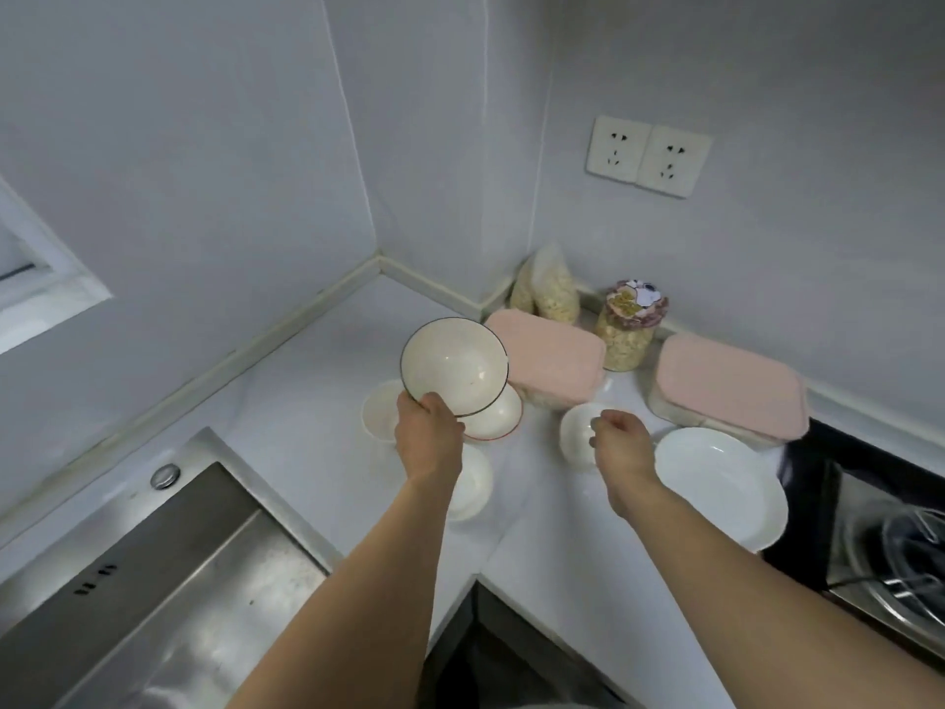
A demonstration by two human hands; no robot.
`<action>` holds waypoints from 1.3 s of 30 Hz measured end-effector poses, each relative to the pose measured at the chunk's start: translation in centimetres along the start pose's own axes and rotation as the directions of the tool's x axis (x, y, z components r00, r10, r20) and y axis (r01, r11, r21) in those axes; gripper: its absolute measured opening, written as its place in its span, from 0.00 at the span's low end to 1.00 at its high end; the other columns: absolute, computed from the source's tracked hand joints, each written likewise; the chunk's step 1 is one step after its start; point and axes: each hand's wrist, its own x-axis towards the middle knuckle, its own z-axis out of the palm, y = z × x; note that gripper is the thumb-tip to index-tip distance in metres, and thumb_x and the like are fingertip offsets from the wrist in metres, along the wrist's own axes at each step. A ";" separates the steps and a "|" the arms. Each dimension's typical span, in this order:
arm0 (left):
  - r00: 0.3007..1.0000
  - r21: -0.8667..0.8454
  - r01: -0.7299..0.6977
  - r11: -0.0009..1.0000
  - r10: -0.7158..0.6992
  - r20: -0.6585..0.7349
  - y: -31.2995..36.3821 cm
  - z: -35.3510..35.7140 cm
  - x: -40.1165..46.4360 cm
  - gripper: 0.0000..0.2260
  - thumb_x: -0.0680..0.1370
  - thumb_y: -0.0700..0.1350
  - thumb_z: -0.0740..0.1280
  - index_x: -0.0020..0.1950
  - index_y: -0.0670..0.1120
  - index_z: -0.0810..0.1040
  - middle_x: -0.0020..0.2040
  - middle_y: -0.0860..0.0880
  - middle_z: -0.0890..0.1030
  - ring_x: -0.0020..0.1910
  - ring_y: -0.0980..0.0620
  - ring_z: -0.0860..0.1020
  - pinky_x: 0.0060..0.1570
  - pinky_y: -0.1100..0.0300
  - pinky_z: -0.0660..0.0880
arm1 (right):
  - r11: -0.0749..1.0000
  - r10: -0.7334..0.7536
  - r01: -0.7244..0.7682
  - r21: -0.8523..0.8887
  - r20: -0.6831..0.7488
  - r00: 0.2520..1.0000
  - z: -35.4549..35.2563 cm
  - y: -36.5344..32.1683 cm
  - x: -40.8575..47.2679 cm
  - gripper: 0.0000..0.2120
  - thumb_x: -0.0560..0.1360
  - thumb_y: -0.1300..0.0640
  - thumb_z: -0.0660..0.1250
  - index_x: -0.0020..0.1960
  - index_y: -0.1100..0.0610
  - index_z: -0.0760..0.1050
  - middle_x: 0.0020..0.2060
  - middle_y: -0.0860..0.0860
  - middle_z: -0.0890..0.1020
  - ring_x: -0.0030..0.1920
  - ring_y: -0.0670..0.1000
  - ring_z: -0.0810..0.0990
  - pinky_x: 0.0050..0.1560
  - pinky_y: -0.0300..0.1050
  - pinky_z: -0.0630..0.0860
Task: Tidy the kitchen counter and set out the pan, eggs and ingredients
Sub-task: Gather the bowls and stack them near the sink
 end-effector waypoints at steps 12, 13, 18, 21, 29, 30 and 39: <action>0.944 0.116 -0.168 0.979 0.126 0.305 -0.3 11.8 -8.6 0.11 0.78 0.43 0.52 0.52 0.43 0.72 0.39 0.42 0.80 0.32 0.45 0.82 0.44 0.44 0.81 | 0.687 0.599 -0.544 0.482 0.049 0.799 -13.1 8.5 2.6 0.11 0.76 0.56 0.57 0.56 0.60 0.68 0.41 0.57 0.74 0.35 0.55 0.73 0.40 0.48 0.73; 0.938 0.120 -0.190 0.975 0.143 0.316 -0.4 12.3 -9.0 0.11 0.77 0.44 0.53 0.53 0.43 0.72 0.39 0.43 0.81 0.32 0.45 0.82 0.43 0.44 0.81 | 0.669 0.612 -0.559 0.490 0.063 0.788 -13.4 9.0 2.8 0.11 0.77 0.56 0.57 0.55 0.60 0.68 0.41 0.58 0.74 0.34 0.55 0.72 0.38 0.47 0.73; 0.929 0.151 -0.237 0.960 0.178 0.325 -1.1 13.2 -10.8 0.10 0.78 0.43 0.53 0.51 0.45 0.72 0.38 0.46 0.80 0.33 0.44 0.82 0.41 0.48 0.80 | 0.642 0.650 -0.605 0.471 0.084 0.755 -13.6 10.2 3.8 0.10 0.78 0.56 0.55 0.54 0.60 0.68 0.40 0.60 0.74 0.34 0.55 0.73 0.37 0.49 0.76; 0.935 0.191 -0.230 0.954 0.162 0.316 -2.0 12.9 -11.5 0.09 0.78 0.43 0.52 0.48 0.47 0.71 0.42 0.41 0.82 0.32 0.47 0.81 0.36 0.54 0.77 | 0.642 0.668 -0.637 0.426 0.097 0.738 -13.4 11.0 4.4 0.07 0.77 0.57 0.54 0.50 0.60 0.68 0.43 0.60 0.75 0.38 0.56 0.74 0.44 0.50 0.77; 0.963 0.196 -0.159 0.968 0.108 0.249 -3.6 11.7 -12.4 0.11 0.78 0.41 0.52 0.52 0.43 0.73 0.43 0.39 0.81 0.31 0.48 0.79 0.37 0.55 0.78 | 0.694 0.627 -0.600 0.399 0.077 0.776 -13.5 13.0 6.0 0.11 0.77 0.64 0.51 0.50 0.59 0.71 0.31 0.56 0.73 0.28 0.52 0.70 0.31 0.42 0.69; 0.963 0.196 -0.159 0.968 0.108 0.248 -3.8 11.6 -12.4 0.12 0.77 0.42 0.52 0.53 0.44 0.73 0.42 0.40 0.81 0.31 0.48 0.80 0.39 0.52 0.80 | 0.698 0.621 -0.597 0.396 0.082 0.780 -13.5 13.0 6.2 0.11 0.77 0.64 0.51 0.51 0.59 0.71 0.31 0.56 0.73 0.28 0.52 0.70 0.31 0.43 0.69; 0.964 0.205 -0.140 0.969 0.086 0.251 -3.8 10.3 -13.5 0.09 0.77 0.43 0.53 0.44 0.49 0.72 0.41 0.42 0.80 0.31 0.47 0.80 0.41 0.45 0.80 | 0.700 0.593 -0.574 0.426 0.103 0.799 -14.4 13.0 6.5 0.18 0.78 0.65 0.52 0.64 0.62 0.71 0.34 0.57 0.75 0.30 0.52 0.73 0.21 0.39 0.73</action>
